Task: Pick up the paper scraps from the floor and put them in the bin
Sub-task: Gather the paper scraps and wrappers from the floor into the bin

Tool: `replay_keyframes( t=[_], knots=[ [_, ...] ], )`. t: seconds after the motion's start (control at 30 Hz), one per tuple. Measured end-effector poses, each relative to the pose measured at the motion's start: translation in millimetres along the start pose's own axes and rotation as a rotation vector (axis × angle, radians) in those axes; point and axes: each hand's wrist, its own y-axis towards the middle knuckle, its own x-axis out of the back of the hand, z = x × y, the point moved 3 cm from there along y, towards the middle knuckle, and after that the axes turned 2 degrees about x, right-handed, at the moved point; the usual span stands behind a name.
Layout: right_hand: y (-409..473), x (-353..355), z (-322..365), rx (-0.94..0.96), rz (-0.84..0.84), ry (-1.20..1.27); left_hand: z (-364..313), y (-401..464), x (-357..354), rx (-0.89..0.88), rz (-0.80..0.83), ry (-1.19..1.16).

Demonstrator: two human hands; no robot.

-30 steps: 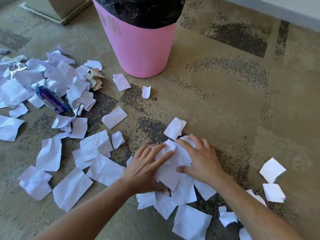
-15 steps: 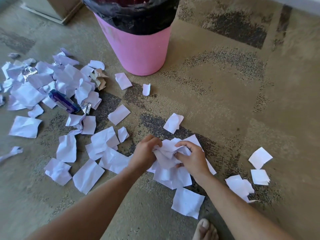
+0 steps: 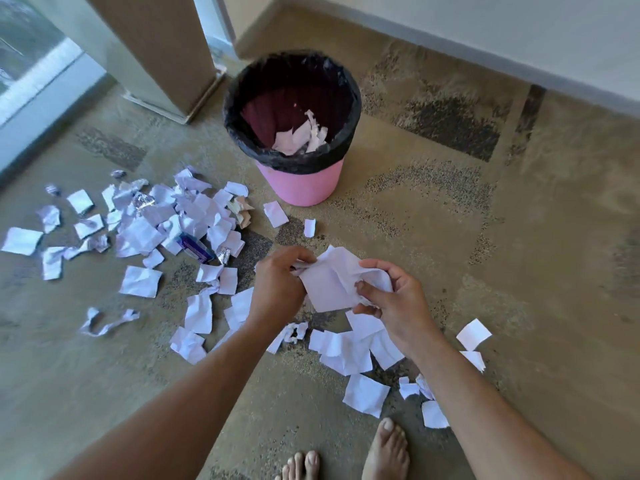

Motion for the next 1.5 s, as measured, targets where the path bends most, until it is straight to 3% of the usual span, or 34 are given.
replay_keyframes(
  t=[0.27, 0.5, 0.67, 0.77, 0.87, 0.97, 1.07, 1.27, 1.5],
  knots=[
    [17.9, -53.4, 107.2, 0.1, -0.016, 0.037, -88.9, 66.3, 63.3, 0.077, -0.058, -0.069],
    [84.1, -112.1, 168.9, 0.156, -0.15, 0.06, -90.7, 171.6, 103.1, 0.221, -0.118, -0.156],
    [150.6, -151.8, 196.1, 0.087, -0.284, 0.028, -81.0, 246.2, 107.8, 0.337, -0.07, -0.238],
    [180.1, -171.9, 208.1, 0.004, -0.208, 0.065, -85.2, 275.8, 106.0, 0.403, -0.057, -0.298],
    [191.4, -177.3, 212.4, -0.045, -0.158, -0.07, -85.0, 287.9, 99.9, 0.413, 0.036, -0.29],
    [186.4, -164.2, 208.2, 0.011, -0.22, -0.134, -79.8, 285.1, 93.0, 0.378, 0.082, -0.312],
    [169.6, -142.8, 190.7, 0.071, -0.276, -0.042, -78.9, 263.2, 79.4, 0.291, 0.052, -0.306],
    [122.1, -86.4, 139.8, 0.093, -0.386, -0.005, -87.0, 193.3, 49.3, 0.016, 0.061, -0.202],
    [63.2, -9.2, 54.7, 0.054, -0.527, -0.068, -56.0, 106.8, -25.2, -0.177, 0.418, 0.042]
  ],
)
